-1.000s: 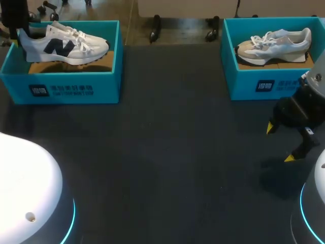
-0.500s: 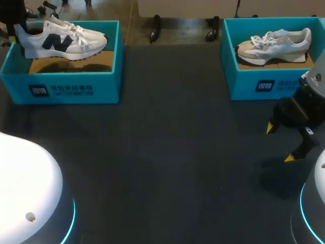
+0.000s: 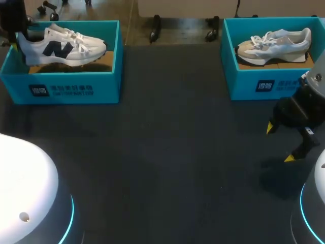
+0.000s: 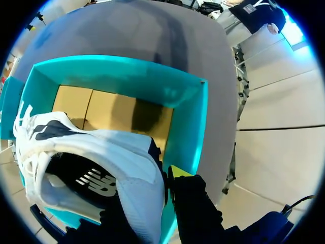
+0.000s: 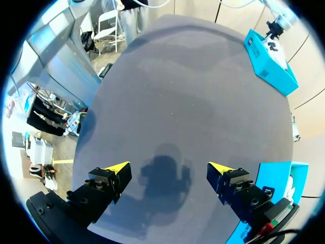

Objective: Take the shoe out of the shoebox, open the shoe tongue, remove and reinsert the insole, then place the shoe into the shoebox

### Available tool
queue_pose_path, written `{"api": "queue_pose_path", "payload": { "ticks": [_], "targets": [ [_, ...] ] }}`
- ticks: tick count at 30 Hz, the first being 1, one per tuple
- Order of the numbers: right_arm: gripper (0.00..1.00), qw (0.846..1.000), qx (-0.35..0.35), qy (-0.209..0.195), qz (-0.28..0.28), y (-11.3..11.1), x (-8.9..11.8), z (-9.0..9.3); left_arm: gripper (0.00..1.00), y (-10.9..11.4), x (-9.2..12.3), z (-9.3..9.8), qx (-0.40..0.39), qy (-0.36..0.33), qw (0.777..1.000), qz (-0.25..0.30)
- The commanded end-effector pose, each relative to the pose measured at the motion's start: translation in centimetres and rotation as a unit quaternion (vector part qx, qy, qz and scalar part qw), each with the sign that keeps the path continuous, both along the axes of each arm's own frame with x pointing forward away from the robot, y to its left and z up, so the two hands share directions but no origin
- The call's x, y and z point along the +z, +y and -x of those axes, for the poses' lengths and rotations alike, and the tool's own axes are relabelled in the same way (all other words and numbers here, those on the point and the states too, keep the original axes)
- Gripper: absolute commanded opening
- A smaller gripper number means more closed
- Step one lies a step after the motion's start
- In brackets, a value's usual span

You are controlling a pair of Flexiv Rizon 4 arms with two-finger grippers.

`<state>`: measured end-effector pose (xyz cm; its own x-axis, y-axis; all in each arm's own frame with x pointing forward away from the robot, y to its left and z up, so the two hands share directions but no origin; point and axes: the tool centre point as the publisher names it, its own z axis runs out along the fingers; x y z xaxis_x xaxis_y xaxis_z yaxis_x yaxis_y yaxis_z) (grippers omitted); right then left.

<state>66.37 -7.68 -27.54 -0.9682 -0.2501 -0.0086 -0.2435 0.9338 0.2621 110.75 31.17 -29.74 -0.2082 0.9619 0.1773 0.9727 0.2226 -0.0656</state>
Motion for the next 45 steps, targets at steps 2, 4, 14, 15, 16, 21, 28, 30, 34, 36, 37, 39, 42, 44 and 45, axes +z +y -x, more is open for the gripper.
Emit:
{"api": "queue_pose_path", "payload": {
  "ticks": [2,4,14,15,16,21,28,30,34,36,37,39,42,44,45],
  "targets": [
    [1.0,1.0,0.0,-0.001,0.001,0.0,-0.1,0.1,0.0,-0.1,-1.5,0.0,0.005,0.009,1.0,0.005],
    [1.0,1.0,0.0,-0.001,0.001,0.0,-0.1,0.1,0.0,-0.2,-1.9,0.4,0.003,0.012,1.0,0.006],
    [1.0,1.0,0.0,-0.001,0.001,0.0,-0.1,0.1,0.0,0.0,-2.3,2.1,-0.013,0.011,1.0,0.018],
    [1.0,1.0,0.0,-0.001,0.001,0.0,-0.1,0.1,0.0,0.1,-2.4,2.2,-0.013,0.011,1.0,0.018],
    [1.0,1.0,0.0,-0.001,0.001,0.0,-0.1,0.1,0.0,0.1,-2.6,2.3,-0.014,0.013,1.0,0.018],
    [1.0,1.0,0.0,-0.001,0.001,0.0,-0.1,0.1,0.0,0.1,-3.6,2.5,-0.016,0.015,1.0,0.008],
    [1.0,1.0,0.0,-0.001,0.001,0.0,-0.1,0.1,0.0,0.1,-3.9,2.5,-0.013,0.017,1.0,0.009],
    [1.0,1.0,0.0,-0.001,0.001,0.0,-0.1,0.1,0.0,-0.1,-4.0,2.5,-0.012,0.018,1.0,0.01],
    [1.0,1.0,0.0,-0.001,0.001,0.0,-0.1,0.1,0.0,-0.2,-4.0,2.4,-0.009,0.018,1.0,0.012],
    [1.0,1.0,0.0,-0.001,0.001,0.0,-0.1,0.1,0.0,-0.2,-4.1,2.2,-0.007,0.017,1.0,0.011],
    [1.0,1.0,0.0,-0.001,0.001,0.0,-0.1,0.1,0.0,-0.2,-4.2,2.0,-0.006,0.017,1.0,0.011],
    [1.0,1.0,0.0,-0.001,0.001,0.0,-0.1,0.1,0.0,-0.2,-4.4,1.7,-0.004,0.017,1.0,0.011],
    [1.0,1.0,0.0,-0.001,0.001,0.0,-0.1,0.1,0.0,-0.1,-4.5,1.2,0.0,0.019,1.0,0.012],
    [1.0,1.0,0.0,-0.001,0.001,0.0,-0.1,0.1,0.0,-0.2,-4.8,1.1,-0.001,0.02,1.0,0.012],
    [1.0,1.0,0.0,-0.001,0.001,0.0,-0.1,0.1,0.0,-0.4,-5.0,1.0,-0.003,0.021,1.0,0.012]
  ]
}}
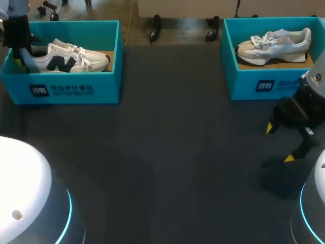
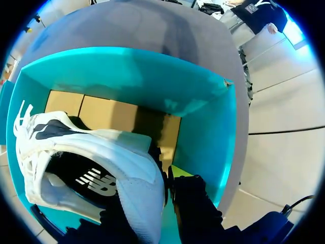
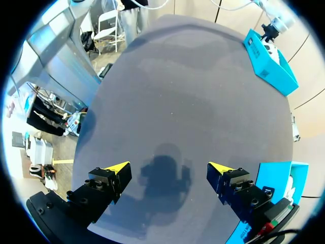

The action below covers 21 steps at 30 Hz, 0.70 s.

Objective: Take the shoe out of the shoebox, open the shoe tongue, remove and reinsert the insole, then place the shoe into the shoebox

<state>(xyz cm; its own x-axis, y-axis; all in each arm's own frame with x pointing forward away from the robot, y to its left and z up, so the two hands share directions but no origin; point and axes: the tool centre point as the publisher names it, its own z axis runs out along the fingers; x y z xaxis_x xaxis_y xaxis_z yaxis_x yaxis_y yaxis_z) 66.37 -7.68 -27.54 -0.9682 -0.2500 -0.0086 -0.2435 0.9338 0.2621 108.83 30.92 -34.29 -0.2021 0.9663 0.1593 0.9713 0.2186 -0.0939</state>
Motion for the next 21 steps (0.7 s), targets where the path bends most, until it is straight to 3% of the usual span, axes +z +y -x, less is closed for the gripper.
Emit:
{"api": "queue_pose_path", "payload": {
  "ticks": [1,9,21],
  "targets": [
    [1.0,1.0,0.0,-0.001,0.001,0.0,-0.1,0.1,0.0,-0.2,-0.6,-0.9,-0.002,0.01,1.0,-0.001],
    [1.0,1.0,0.0,-0.001,0.001,0.0,-0.1,0.1,0.0,-0.7,-2.1,-0.3,-0.001,0.026,1.0,-0.005],
    [1.0,1.0,0.0,-0.001,0.001,0.0,-0.1,0.1,0.0,-0.5,-1.7,2.7,-0.005,0.02,1.0,0.003]
  ]
}}
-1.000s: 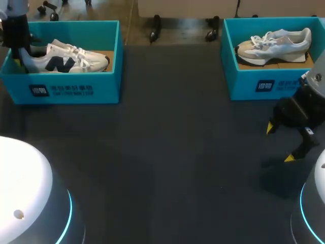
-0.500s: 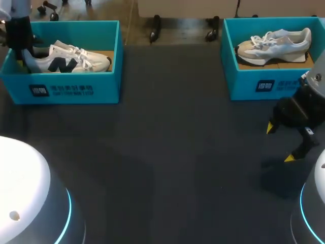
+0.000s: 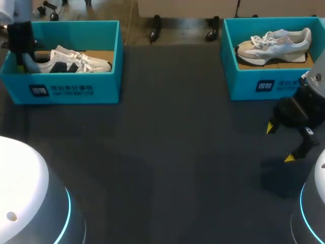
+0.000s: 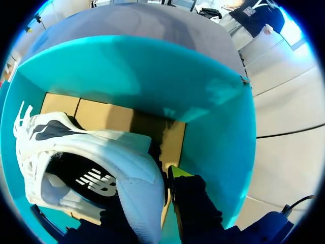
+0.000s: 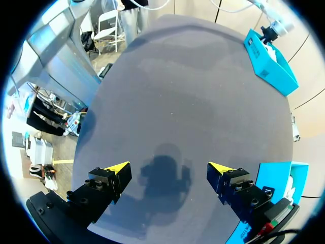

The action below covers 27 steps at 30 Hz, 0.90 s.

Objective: Take the shoe out of the shoebox, open the shoe tongue, remove and reinsert the insole, then place the shoe into the shoebox

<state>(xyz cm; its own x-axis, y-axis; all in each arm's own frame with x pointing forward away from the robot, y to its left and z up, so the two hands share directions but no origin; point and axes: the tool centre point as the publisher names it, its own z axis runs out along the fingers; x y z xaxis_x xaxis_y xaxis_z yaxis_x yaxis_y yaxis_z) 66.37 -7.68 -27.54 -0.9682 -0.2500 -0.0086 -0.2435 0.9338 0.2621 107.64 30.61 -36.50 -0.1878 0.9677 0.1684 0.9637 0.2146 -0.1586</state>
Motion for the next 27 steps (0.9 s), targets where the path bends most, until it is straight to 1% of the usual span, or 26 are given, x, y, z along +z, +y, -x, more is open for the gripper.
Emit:
{"api": "queue_pose_path", "payload": {
  "ticks": [1,4,9,27],
  "targets": [
    [1.0,1.0,0.0,-0.001,0.001,0.0,-0.1,0.1,0.0,-0.2,0.5,1.7,-0.005,-0.017,1.0,0.001],
    [1.0,1.0,0.0,-0.001,0.001,0.0,-0.1,0.1,0.0,-0.5,0.5,2.3,-0.008,-0.02,1.0,-0.002],
    [1.0,1.0,0.0,-0.001,0.001,0.0,-0.1,0.1,0.0,-0.8,0.3,2.7,-0.008,-0.021,1.0,-0.002],
    [1.0,1.0,0.0,-0.001,0.001,0.0,-0.1,0.1,0.0,-0.6,-1.4,2.4,0.007,-0.006,1.0,-0.006]
  ]
}}
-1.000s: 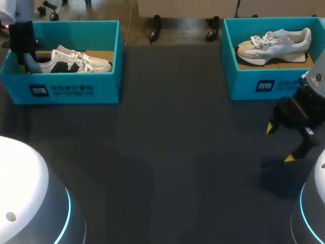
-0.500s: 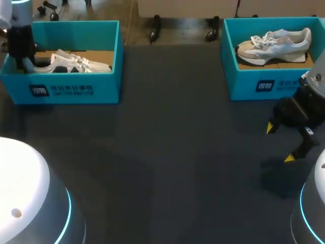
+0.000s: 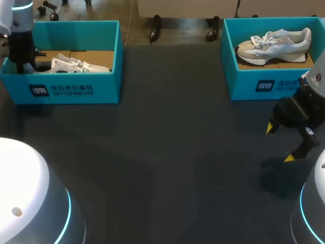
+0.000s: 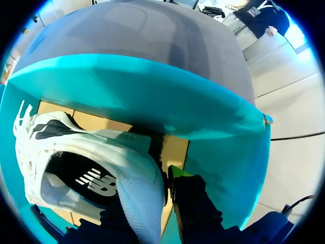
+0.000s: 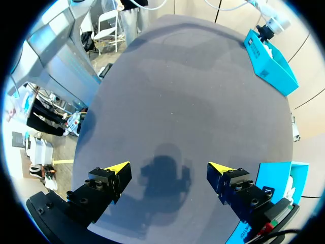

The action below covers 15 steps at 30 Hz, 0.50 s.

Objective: Take the shoe out of the shoebox, open the shoe tongue, remove and reinsert the insole, then place the shoe into the shoebox

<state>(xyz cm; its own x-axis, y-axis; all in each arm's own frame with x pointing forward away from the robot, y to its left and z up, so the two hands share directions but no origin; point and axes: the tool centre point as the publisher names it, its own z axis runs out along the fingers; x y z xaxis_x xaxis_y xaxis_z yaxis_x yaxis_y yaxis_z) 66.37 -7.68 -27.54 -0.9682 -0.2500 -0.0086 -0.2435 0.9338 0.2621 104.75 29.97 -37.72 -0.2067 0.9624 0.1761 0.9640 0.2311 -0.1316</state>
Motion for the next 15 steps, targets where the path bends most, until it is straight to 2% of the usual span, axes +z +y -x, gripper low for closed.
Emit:
{"api": "queue_pose_path", "payload": {
  "ticks": [1,10,15],
  "targets": [
    [1.0,1.0,0.0,-0.001,0.001,0.0,-0.1,0.1,0.0,0.1,-0.2,-0.4,-0.001,0.006,1.0,0.0],
    [1.0,1.0,0.0,-0.001,0.001,0.0,-0.1,0.1,0.0,0.1,-1.2,-0.3,-0.008,0.021,0.999,0.024],
    [1.0,1.0,0.0,-0.001,0.001,0.0,-0.1,0.1,0.0,0.1,-1.4,-0.2,-0.017,0.018,1.0,0.02]
  ]
}}
